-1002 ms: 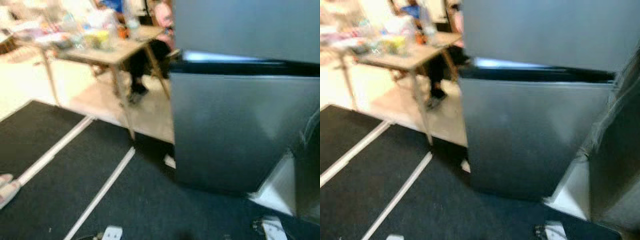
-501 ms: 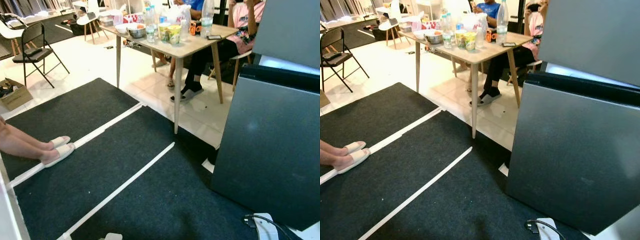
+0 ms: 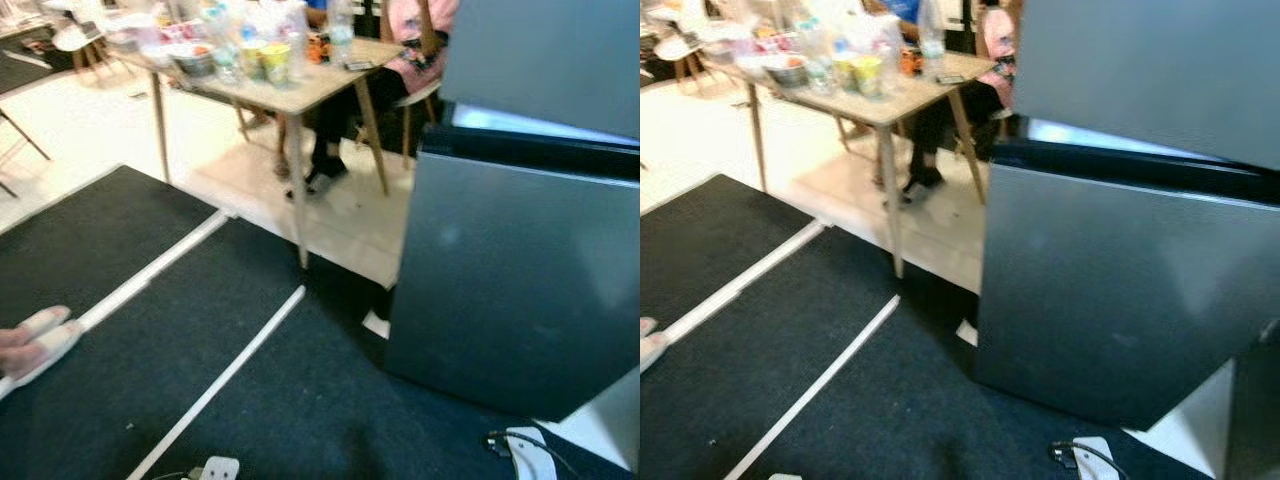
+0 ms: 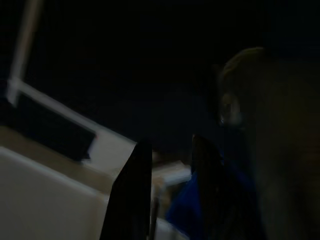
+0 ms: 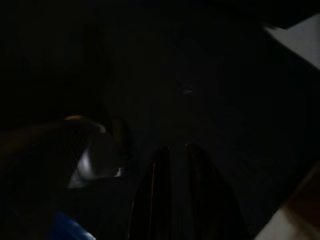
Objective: Restocking fridge
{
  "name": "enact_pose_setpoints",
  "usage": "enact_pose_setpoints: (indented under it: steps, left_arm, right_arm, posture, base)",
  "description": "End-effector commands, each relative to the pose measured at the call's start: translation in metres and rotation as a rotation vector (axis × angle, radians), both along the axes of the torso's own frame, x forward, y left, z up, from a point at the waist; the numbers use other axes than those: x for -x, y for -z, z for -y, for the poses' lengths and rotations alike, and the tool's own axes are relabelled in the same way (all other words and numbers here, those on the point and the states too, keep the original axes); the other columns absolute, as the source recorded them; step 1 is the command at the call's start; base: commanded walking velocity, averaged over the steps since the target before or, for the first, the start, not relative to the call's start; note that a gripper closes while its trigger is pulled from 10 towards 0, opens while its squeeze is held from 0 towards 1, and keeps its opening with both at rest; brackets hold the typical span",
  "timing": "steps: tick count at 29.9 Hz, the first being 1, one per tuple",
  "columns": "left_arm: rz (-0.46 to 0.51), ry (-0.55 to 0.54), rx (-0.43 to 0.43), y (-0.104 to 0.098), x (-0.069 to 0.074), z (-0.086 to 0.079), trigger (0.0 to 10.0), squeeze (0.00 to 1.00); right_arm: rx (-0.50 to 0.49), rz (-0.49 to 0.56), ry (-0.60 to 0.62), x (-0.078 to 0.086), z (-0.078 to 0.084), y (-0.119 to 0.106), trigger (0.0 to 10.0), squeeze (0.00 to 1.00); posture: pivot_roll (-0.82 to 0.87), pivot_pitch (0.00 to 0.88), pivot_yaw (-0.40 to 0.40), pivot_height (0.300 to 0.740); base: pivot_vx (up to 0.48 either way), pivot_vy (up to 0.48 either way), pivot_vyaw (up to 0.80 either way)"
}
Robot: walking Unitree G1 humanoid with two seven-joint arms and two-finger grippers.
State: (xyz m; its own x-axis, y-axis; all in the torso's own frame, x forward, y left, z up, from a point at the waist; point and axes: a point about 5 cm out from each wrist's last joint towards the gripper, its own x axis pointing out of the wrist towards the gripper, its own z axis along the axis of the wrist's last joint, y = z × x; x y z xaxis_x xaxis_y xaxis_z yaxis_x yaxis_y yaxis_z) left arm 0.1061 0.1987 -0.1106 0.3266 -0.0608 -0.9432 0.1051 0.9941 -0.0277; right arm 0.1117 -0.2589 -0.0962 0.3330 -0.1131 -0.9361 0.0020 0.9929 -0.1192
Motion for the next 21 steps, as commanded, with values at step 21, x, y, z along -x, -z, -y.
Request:
enact_pose_setpoints:
  steps: [21]
  left_arm:
    - [-0.046, -0.002, 0.025, 0.0037, 0.0122, 0.0049, 10.0, 0.00]
  right_arm:
    - [-0.011, 0.075, 0.001, -0.0206, -0.0090, -0.0039, 10.0, 0.00]
  posture:
    - [-0.06, 0.000, 0.035, 0.740]
  base:
    - [0.392, 0.000, -0.34]
